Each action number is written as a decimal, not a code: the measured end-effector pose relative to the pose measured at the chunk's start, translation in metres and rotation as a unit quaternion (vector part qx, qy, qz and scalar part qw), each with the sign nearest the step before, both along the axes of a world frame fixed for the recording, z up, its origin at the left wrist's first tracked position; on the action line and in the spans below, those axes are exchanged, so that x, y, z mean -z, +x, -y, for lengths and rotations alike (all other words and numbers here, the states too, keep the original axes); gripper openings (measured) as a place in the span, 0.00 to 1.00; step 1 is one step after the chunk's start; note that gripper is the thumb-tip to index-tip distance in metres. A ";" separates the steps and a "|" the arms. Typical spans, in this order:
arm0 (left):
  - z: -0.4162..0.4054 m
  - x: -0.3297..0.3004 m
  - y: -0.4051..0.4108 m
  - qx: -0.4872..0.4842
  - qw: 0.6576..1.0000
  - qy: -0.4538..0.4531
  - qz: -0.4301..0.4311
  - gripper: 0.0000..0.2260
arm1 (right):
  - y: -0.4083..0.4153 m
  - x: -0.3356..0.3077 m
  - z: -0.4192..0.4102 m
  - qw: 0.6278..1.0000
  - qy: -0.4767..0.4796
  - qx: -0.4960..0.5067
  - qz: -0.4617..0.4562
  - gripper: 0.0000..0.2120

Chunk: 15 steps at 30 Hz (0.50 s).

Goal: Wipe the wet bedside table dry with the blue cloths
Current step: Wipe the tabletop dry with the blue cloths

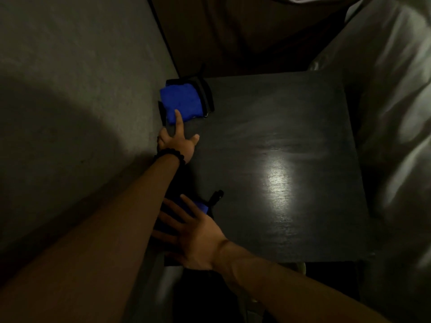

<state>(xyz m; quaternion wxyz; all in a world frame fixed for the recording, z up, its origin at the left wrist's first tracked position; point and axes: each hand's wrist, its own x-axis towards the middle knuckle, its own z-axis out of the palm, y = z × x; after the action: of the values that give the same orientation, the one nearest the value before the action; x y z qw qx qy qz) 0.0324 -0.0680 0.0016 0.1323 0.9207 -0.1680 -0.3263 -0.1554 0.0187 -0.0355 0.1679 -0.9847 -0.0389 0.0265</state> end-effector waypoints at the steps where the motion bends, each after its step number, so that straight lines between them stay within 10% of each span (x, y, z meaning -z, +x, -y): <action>1: 0.000 0.000 0.000 0.001 1.000 0.002 0.005 0.35 | 0.003 0.001 -0.002 1.000 -0.008 -0.019 -0.005 0.35; 15: -0.001 0.002 -0.004 -0.009 0.997 -0.032 0.074 0.36 | -0.020 -0.006 0.008 0.991 -0.088 -0.095 0.019 0.20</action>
<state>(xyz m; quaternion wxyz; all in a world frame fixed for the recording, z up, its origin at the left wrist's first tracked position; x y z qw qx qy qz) 0.0288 -0.0666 -0.0008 0.1520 0.9392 -0.1792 -0.2505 -0.1753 0.0108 -0.0295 0.0763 -0.9879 -0.1326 0.0271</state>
